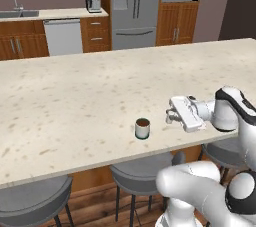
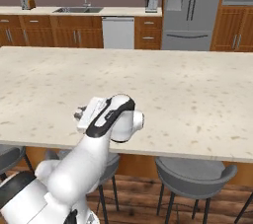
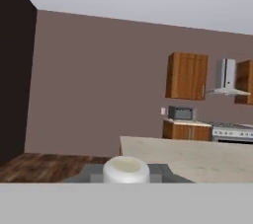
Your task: Pick up the marshmallow and place it in the cup of hot chocolate on the dining counter.
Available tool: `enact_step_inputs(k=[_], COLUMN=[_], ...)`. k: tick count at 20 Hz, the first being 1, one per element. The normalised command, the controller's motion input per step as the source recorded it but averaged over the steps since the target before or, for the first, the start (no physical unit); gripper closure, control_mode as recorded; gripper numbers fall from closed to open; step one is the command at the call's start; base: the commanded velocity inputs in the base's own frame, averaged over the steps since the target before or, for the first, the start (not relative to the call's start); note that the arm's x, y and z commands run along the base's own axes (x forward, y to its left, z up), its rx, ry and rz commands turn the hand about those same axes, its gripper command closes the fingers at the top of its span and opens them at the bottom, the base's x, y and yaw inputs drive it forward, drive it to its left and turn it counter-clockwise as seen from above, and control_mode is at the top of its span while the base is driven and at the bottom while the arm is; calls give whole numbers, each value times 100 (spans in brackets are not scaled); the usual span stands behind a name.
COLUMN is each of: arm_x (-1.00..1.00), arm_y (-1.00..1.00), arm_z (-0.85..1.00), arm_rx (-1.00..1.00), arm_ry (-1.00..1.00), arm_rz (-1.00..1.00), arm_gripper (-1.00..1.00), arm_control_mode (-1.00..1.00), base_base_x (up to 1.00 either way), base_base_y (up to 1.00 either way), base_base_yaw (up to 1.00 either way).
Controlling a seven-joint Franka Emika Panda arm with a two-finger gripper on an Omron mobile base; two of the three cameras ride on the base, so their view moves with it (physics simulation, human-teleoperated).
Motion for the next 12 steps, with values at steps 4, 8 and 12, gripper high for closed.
enact_step_inputs(k=[4, 8, 12], arm_x=[54, 48, 39], arm_y=[-15, -1, 8], arm_z=[-34, -16, -1], arm_rx=[0, 0, 0], arm_ry=[5, 8, 2], arm_rz=[30, 24, 9], arm_gripper=[100, 100, 100], arm_control_mode=[-100, -100, -100], base_base_x=[0, 0, 0], base_base_y=[0, 0, 0], base_base_yaw=[0, 0, 0])
